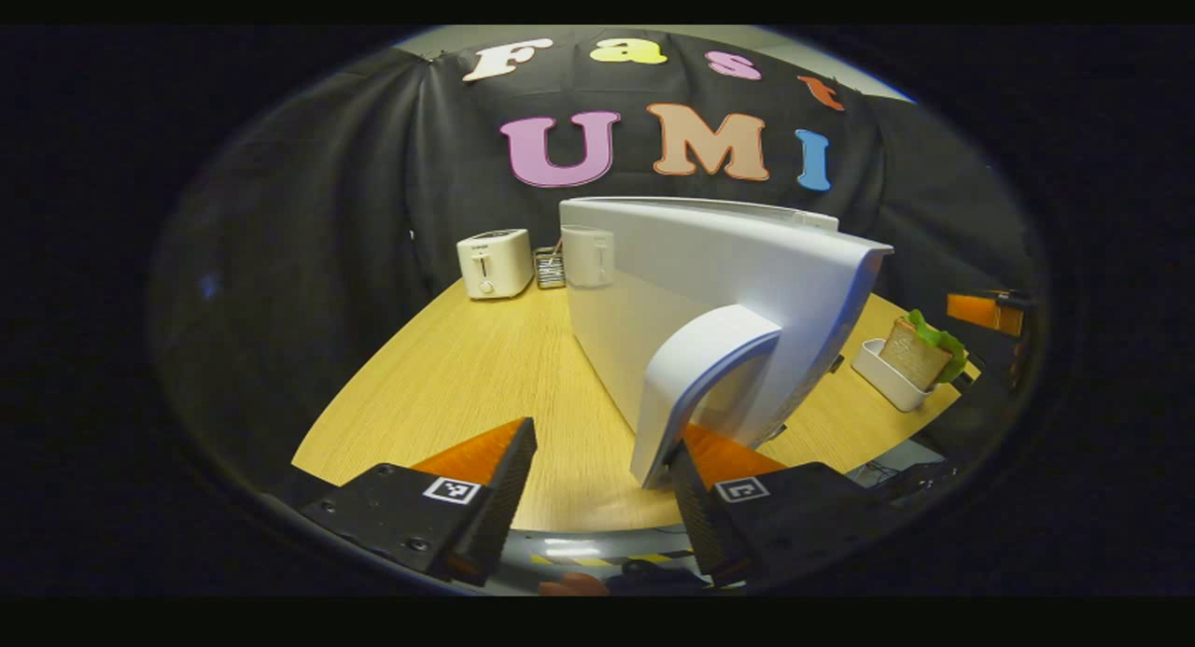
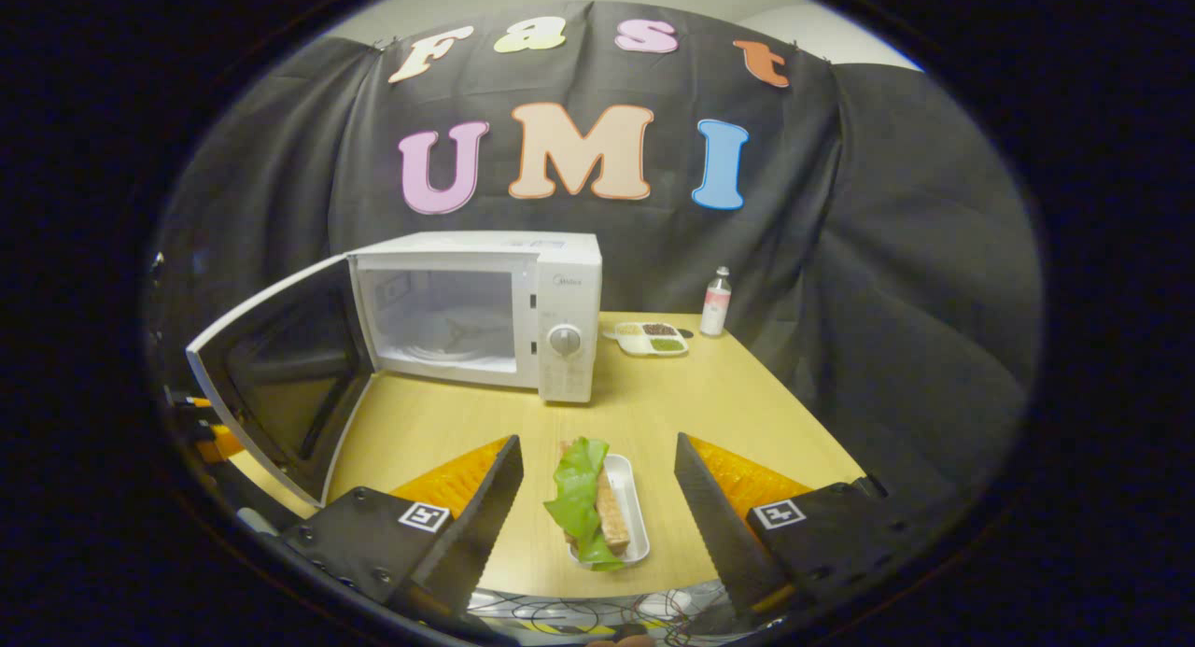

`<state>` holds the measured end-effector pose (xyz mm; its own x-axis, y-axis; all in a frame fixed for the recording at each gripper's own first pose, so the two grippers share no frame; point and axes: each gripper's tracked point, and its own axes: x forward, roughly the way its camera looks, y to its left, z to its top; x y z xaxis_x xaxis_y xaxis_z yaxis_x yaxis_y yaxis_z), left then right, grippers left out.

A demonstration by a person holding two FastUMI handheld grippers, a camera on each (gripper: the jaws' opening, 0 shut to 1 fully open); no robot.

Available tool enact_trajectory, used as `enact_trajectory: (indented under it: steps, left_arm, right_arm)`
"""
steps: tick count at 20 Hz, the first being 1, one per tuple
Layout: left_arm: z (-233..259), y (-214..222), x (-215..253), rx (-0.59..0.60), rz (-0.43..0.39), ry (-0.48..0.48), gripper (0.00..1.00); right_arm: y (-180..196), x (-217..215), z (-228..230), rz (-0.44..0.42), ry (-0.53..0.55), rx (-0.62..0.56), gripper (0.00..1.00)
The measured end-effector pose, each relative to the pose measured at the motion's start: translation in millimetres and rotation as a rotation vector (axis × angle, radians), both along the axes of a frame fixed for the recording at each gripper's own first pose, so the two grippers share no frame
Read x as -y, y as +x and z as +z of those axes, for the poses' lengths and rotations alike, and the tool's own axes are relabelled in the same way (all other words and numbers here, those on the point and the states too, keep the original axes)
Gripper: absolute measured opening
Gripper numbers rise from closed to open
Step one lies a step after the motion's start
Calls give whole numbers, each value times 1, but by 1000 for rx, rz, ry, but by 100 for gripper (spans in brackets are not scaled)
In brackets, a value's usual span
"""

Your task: Open the microwave oven with the left hand, put the food in, and close the microwave oven.

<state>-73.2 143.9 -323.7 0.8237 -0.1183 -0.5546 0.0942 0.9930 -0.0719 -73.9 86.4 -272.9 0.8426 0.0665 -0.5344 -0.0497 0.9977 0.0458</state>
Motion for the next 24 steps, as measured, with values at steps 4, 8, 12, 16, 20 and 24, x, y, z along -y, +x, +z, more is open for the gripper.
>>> enact_trajectory:
  steps: [4,8,12,16,20,24]
  left_arm:
    - [25,-2,-4,55,-11,15,81]
    - [53,-2,-21,93,24,38,100]
    - [63,-12,-33,61,32,78,99]
    - [68,-21,-34,70,22,86,98]
    - [85,-30,-41,100,24,81,98]
    - [89,-47,-69,85,69,116,99]
  right_arm:
    - [-7,-3,-22,34,-40,-46,99]
    - [-10,-7,-44,50,-62,-84,100]
    - [-8,-6,-64,42,-64,-123,99]
    - [-4,-6,-79,30,-64,-153,99]
    - [-1,-8,-92,44,-79,-182,100]
    - [1,-10,-103,49,-84,-204,91]
